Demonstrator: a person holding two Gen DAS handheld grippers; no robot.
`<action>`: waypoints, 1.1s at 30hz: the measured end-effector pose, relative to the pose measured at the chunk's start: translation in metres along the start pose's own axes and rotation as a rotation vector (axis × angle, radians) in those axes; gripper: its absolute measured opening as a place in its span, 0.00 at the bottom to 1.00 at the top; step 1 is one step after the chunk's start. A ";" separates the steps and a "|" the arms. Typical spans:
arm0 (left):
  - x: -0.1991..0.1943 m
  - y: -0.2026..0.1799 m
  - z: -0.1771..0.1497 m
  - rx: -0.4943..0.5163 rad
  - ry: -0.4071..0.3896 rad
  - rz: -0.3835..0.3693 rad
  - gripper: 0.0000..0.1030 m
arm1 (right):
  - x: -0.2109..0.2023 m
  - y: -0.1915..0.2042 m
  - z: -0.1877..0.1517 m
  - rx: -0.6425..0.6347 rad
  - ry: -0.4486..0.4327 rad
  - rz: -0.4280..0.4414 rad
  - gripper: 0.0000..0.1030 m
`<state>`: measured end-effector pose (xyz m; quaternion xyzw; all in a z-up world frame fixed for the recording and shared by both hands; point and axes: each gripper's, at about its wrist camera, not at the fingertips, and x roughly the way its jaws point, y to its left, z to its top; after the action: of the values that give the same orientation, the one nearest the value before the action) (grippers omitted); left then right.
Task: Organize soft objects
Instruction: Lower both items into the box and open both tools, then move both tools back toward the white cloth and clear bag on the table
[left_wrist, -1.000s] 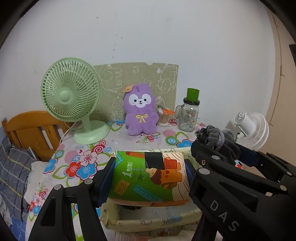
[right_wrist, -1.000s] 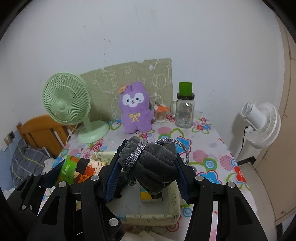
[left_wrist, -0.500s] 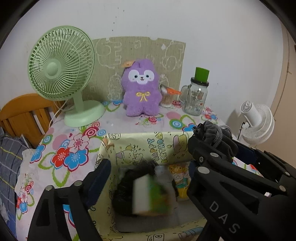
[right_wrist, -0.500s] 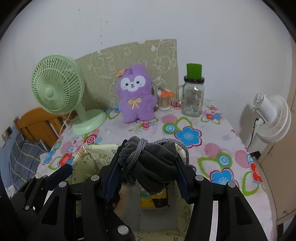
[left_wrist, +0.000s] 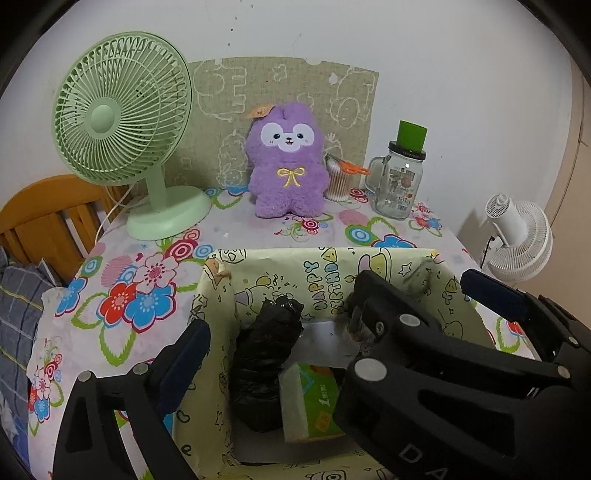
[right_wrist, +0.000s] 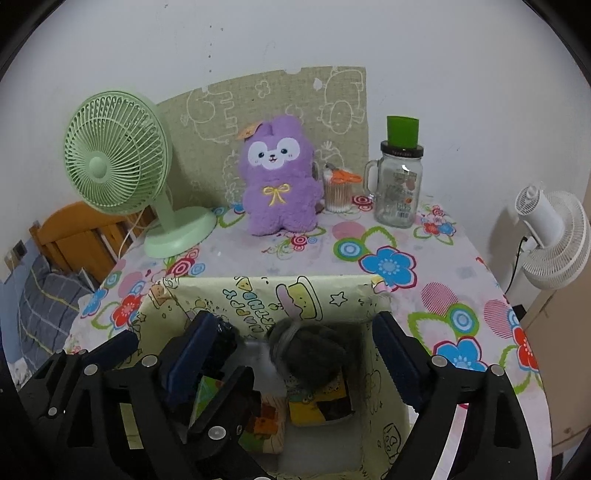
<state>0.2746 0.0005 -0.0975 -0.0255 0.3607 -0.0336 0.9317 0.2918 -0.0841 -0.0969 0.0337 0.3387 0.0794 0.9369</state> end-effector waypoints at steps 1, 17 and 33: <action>-0.002 -0.001 0.000 0.002 -0.002 0.003 0.96 | -0.001 0.000 0.000 0.000 0.000 -0.001 0.87; -0.060 -0.016 -0.001 0.027 -0.079 0.024 0.97 | -0.064 0.000 -0.002 0.013 -0.076 -0.002 0.94; -0.135 -0.028 -0.016 0.042 -0.180 0.030 1.00 | -0.149 0.005 -0.013 0.007 -0.169 -0.017 0.97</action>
<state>0.1629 -0.0173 -0.0167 -0.0035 0.2753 -0.0246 0.9610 0.1702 -0.1051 -0.0127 0.0405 0.2590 0.0673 0.9627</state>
